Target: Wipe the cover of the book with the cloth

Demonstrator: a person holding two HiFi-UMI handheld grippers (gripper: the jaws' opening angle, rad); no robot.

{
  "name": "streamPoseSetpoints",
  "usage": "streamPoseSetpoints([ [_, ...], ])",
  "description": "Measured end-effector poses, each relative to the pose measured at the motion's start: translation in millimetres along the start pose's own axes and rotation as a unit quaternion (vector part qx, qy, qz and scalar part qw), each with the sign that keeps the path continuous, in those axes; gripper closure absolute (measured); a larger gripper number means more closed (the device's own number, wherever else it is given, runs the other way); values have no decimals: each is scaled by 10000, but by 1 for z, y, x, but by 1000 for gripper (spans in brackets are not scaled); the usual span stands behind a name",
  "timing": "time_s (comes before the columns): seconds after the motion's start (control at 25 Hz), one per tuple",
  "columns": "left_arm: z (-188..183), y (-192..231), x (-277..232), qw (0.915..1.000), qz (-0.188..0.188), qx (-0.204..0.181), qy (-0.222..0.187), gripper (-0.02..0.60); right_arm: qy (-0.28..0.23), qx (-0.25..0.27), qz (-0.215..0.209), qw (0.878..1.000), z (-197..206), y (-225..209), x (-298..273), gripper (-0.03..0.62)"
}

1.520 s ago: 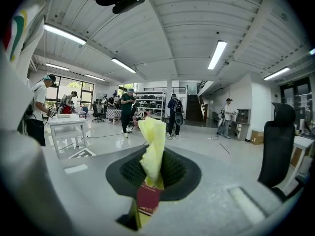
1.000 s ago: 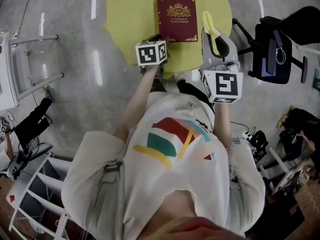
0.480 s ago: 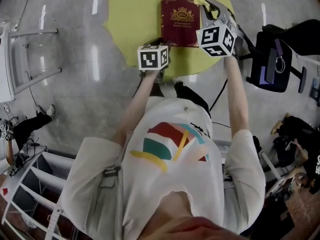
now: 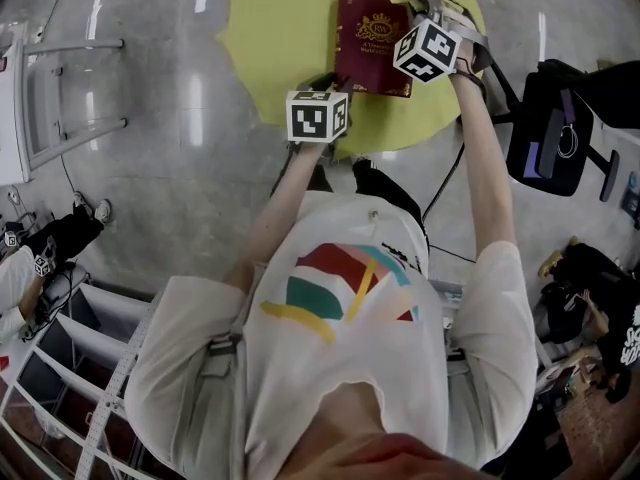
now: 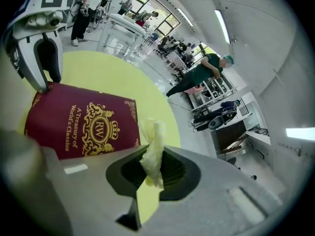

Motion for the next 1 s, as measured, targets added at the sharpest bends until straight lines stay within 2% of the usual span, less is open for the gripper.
streamPoseSetpoints([
  [0.28, 1, 0, 2, 10000, -1, -13, -4, 428, 210, 263, -552, 9979, -2, 26, -23, 565],
  [1.0, 0, 1, 2, 9999, 7, -21, -105, 428, 303, 333, -1226, 9914, -6, 69, -3, 565],
])
Point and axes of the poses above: the fingertips, and each gripper's own axes: x backward along the fingers, y to its left, z out of its underside, the point moved 3 cm from there along x, backward along the fingers, and after that the axes turned 7 degrees about x, right-handed, at the moved point
